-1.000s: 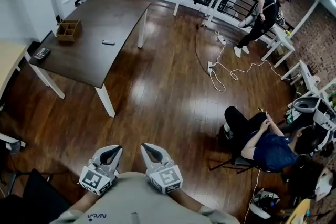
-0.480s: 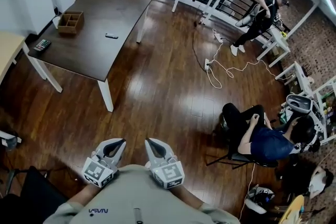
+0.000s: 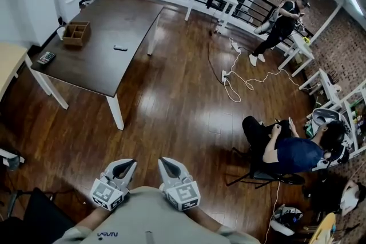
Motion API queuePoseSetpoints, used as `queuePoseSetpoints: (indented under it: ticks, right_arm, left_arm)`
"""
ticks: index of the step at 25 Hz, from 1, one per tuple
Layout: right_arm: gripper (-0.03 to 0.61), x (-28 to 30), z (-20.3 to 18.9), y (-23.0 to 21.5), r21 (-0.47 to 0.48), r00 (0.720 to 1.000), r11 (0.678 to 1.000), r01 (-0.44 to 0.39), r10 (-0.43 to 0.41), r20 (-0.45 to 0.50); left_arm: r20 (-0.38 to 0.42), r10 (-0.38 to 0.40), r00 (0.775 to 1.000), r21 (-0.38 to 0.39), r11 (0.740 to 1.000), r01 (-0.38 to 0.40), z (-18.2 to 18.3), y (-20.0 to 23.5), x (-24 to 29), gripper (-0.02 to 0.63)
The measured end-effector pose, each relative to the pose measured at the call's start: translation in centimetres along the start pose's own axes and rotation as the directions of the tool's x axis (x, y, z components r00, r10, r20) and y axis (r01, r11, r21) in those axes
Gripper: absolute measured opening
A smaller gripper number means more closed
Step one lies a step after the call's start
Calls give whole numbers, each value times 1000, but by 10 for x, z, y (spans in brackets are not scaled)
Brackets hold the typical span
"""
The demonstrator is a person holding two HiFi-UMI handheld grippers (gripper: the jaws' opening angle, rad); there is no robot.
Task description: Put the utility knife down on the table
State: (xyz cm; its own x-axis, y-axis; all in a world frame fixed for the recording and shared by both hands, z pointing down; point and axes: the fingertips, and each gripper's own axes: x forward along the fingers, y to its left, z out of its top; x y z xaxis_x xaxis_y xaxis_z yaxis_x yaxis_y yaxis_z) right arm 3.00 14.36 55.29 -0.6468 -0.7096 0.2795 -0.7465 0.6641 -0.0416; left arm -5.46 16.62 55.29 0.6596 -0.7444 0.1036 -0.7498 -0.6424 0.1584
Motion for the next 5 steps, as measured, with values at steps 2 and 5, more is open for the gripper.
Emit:
queuePoseSetpoints:
  ticks: [2,5]
  right_arm:
    - [-2,1,1,2,-1,1000,1000,1,-1,0]
    - [-2,2,2,6,-5,1000,1000,4,-4,0]
  left_arm:
    - [-2,2,1000,-2,1000,-2,0,1,-3,0]
    - [-6,-6,1000,-6,1000,6,-2,2,-6,2]
